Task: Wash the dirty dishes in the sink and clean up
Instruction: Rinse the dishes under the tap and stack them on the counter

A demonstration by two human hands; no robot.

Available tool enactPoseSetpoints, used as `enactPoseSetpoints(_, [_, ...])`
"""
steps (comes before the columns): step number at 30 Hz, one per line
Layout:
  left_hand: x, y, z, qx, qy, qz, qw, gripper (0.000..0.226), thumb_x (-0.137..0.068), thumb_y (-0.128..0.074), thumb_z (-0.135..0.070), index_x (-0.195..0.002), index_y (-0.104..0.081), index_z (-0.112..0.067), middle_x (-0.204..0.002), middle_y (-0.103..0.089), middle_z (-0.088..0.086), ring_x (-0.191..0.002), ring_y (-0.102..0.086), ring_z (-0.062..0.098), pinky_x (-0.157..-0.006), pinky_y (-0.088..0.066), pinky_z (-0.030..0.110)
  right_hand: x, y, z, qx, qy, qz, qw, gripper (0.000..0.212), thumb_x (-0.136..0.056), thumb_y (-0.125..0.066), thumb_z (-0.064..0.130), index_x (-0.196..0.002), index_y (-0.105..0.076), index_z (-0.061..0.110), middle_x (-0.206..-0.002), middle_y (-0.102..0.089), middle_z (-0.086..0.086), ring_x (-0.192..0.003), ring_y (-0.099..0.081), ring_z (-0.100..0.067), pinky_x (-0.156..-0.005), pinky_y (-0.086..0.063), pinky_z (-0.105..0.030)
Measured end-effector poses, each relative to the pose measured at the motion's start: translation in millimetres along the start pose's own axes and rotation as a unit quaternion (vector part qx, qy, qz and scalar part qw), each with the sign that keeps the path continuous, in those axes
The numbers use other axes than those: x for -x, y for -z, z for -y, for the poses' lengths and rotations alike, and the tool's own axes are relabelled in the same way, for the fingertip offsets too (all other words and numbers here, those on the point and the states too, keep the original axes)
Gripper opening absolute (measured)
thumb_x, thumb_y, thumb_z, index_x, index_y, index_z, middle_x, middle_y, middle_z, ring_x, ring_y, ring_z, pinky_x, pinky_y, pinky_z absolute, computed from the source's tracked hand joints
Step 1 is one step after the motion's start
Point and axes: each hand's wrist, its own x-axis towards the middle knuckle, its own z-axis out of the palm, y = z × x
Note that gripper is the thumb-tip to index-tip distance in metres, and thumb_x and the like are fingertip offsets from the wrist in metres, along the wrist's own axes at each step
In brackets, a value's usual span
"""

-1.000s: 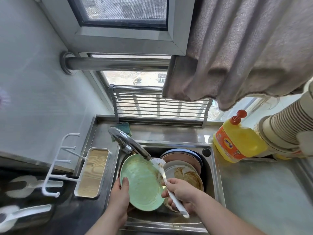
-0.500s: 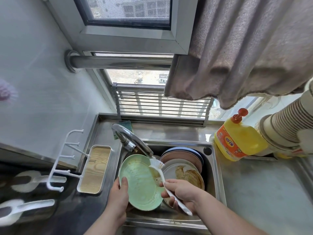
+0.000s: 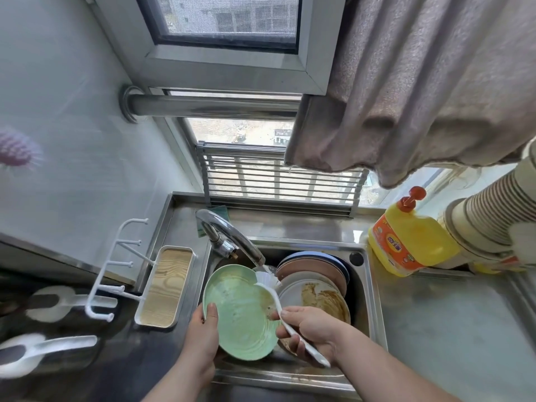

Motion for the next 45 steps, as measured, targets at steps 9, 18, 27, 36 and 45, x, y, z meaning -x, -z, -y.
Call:
enactPoseSetpoints(9, [-2,5,2,0.006,0.016,-0.011,1.000,0.029,-0.111,-0.046,-0.039,-0.131,-0.062,-0.026,-0.121,-0.073,0.008,-0.110,-0.071,0.033,-0.096,-0.057,0.059,-4,-9,8,-0.001,0.012,0.016,1.000,0.028,-0.110,-0.047,0.025,-0.131,-0.058,0.011,-0.077,-0.062,-0.006,-0.050,-0.045,-0.009,-0.039,-0.041,-0.016])
enactPoseSetpoints(18, [-5,7,7,0.016,0.035,-0.013,0.999,0.025,-0.109,-0.048,-0.046,-0.123,-0.065,-0.035,-0.120,-0.075,0.004,-0.111,-0.071,0.034,-0.095,-0.057,0.063,2,1,-2,0.036,0.016,0.003,0.999,0.027,-0.110,-0.046,0.026,-0.130,-0.057,0.011,-0.079,-0.062,-0.008,-0.052,-0.046,-0.012,-0.041,-0.042,-0.019])
enactPoseSetpoints(27, [-4,5,5,0.015,0.032,-0.010,0.999,0.029,-0.110,-0.046,-0.043,-0.132,-0.061,-0.030,-0.123,-0.072,0.005,-0.113,-0.069,0.033,-0.098,-0.056,0.061,11,2,-9,0.129,0.080,-0.056,0.987,0.020,-0.109,-0.047,0.024,-0.118,-0.063,0.015,-0.082,-0.063,-0.010,-0.048,-0.054,-0.017,-0.044,-0.042,-0.027])
enactPoseSetpoints(36, [-6,5,4,0.012,0.023,-0.010,1.000,0.030,-0.111,-0.045,-0.039,-0.134,-0.060,-0.026,-0.125,-0.072,0.006,-0.114,-0.069,0.032,-0.102,-0.054,0.060,-7,21,-29,0.141,0.135,-0.143,0.970,0.022,-0.108,-0.047,0.018,-0.111,-0.068,0.025,-0.079,-0.061,-0.009,-0.049,-0.051,-0.017,-0.043,-0.042,-0.027])
enactPoseSetpoints(45, [-4,1,0,0.013,0.017,0.000,1.000,0.036,-0.112,-0.044,-0.038,-0.141,-0.056,-0.022,-0.128,-0.069,0.006,-0.117,-0.066,0.030,-0.105,-0.052,0.056,5,49,-32,0.133,0.128,-0.144,0.972,0.019,-0.109,-0.049,0.020,-0.117,-0.066,0.026,-0.079,-0.064,-0.008,-0.052,-0.052,-0.017,-0.048,-0.044,-0.028])
